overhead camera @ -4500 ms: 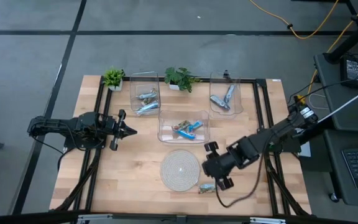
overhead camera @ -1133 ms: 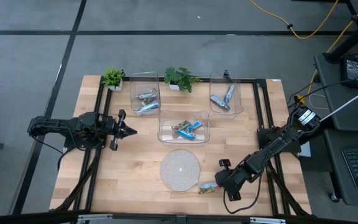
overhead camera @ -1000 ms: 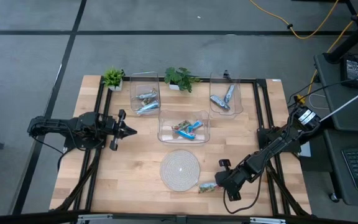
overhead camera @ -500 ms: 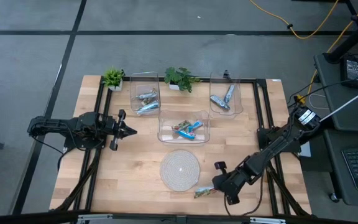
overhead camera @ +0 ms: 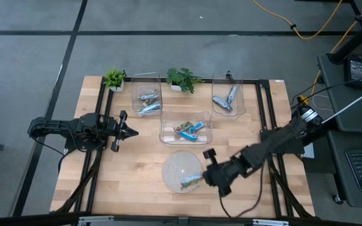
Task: Pick and place Granola Bars by type
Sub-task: Put the red granola bar into the bottom transparent bin
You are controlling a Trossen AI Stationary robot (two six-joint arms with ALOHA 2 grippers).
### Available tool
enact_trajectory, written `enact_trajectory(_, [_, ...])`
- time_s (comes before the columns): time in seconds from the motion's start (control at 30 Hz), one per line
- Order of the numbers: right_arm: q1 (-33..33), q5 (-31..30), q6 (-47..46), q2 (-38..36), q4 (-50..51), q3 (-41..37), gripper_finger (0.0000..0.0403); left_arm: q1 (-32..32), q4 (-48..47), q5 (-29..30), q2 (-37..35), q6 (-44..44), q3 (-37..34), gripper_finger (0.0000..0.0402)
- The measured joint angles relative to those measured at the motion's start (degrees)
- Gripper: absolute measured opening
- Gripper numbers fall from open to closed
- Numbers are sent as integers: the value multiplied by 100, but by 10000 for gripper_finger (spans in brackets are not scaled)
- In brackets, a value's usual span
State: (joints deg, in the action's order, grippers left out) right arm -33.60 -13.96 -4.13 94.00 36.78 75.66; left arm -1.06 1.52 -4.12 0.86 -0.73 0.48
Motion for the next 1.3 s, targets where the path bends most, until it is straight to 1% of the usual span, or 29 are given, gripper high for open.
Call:
enact_trajectory(0.1, [416,11,521,-1,237,362,5,-1,0,0,0,0,1,10])
enact_trajectory(0.17, [756,133,827,-2,320,532,5,-1,0,0,-1,0,0,9])
enact_trajectory(0.3, [1533,594,1391,-2,310,765,5,-2,0,0,-2,0,-1,9])
enact_trajectory(0.47, [2549,1407,1941,-2,57,755,5,-2,0,0,0,0,-1,13])
enact_trajectory(0.63, [3364,2284,2316,-2,-324,580,5,-1,0,0,-1,-1,0,10])
enact_trajectory(0.83, [4028,2956,2661,-4,-753,116,5,-2,0,0,0,0,1,9])
enact_trajectory(1.13, [4702,3482,2735,-2,-1985,-842,5,-1,0,0,-1,-1,0,12])
enact_trajectory(1.3, [4936,3559,2873,26,-2471,-1237,5,-2,0,0,0,0,-1,11])
